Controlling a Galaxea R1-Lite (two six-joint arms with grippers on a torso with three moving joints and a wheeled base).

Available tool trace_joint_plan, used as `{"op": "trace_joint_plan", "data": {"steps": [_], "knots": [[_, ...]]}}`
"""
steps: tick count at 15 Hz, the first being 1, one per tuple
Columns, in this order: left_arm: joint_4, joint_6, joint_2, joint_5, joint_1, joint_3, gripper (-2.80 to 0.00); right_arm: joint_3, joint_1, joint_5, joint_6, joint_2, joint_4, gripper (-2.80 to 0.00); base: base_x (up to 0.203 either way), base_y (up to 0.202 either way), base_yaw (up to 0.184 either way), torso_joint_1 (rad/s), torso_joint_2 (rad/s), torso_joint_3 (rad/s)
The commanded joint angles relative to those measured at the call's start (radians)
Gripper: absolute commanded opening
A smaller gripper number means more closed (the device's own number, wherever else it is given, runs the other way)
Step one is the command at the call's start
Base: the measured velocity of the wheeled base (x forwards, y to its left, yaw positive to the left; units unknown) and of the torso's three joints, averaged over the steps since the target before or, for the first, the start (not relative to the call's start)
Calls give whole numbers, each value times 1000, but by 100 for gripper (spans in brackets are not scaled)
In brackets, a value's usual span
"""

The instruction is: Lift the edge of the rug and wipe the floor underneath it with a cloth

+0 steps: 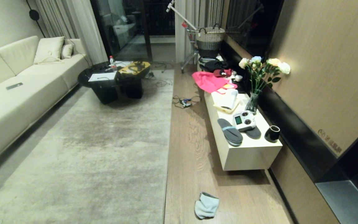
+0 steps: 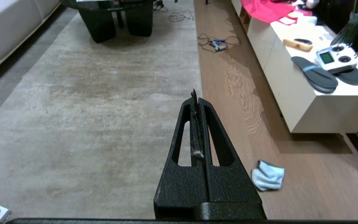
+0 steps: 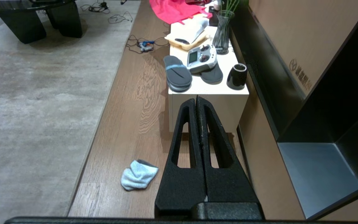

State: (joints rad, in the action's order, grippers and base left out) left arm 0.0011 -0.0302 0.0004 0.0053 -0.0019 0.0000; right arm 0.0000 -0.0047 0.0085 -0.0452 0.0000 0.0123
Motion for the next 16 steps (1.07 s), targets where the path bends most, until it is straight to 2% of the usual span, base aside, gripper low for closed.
{"op": "trace_joint_plan", "data": {"steps": [1, 6, 16], "knots": [[0, 0, 1, -1, 0, 0, -280, 0, 0, 1, -1, 2, 0, -280, 0, 0, 0, 243, -593, -377], [0, 0, 1, -1, 0, 0, -280, 0, 0, 1, -1, 0, 0, -280, 0, 0, 0, 193, -486, -292], [0, 0, 1, 1, -1, 0, -280, 0, 0, 1, -1, 2, 0, -280, 0, 0, 0, 149, -343, -197]]}}
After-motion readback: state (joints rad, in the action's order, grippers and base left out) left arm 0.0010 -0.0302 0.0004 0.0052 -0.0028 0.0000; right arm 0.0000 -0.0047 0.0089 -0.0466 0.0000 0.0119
